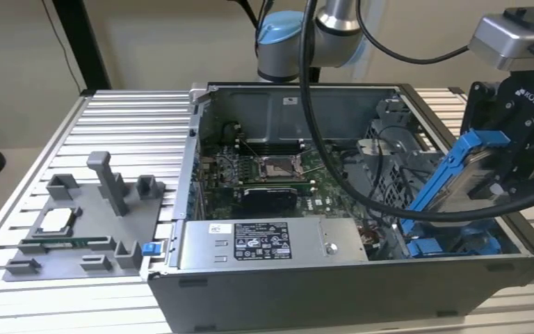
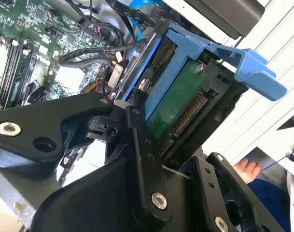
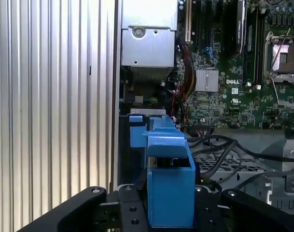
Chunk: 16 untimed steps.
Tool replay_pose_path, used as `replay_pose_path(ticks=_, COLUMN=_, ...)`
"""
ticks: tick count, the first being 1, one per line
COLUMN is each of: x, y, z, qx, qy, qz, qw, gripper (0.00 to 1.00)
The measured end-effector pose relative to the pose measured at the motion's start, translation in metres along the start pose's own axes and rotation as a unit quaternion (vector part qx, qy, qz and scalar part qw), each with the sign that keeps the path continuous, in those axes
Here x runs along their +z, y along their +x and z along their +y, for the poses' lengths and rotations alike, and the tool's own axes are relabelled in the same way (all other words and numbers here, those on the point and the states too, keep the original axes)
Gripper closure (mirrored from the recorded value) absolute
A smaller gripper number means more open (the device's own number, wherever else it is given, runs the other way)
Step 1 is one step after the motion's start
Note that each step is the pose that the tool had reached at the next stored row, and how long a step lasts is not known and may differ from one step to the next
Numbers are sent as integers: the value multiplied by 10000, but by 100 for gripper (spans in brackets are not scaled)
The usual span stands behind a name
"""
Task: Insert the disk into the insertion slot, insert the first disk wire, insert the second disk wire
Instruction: 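Insert the disk into the insertion slot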
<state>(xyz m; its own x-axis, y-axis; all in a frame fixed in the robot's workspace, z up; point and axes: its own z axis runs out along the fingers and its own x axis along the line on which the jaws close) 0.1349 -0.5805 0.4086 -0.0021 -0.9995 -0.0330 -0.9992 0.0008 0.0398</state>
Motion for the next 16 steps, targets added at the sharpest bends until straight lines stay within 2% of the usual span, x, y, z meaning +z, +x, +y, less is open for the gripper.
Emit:
replay_pose_path(ticks=8, x=114, y=3, z=-4, qx=-1, qy=0, qz=-14, qw=10000, gripper=100)
replay_pose_path(ticks=16, x=259, y=8, z=-10, qx=-1, qy=0, qz=-18, qw=10000, gripper=100)
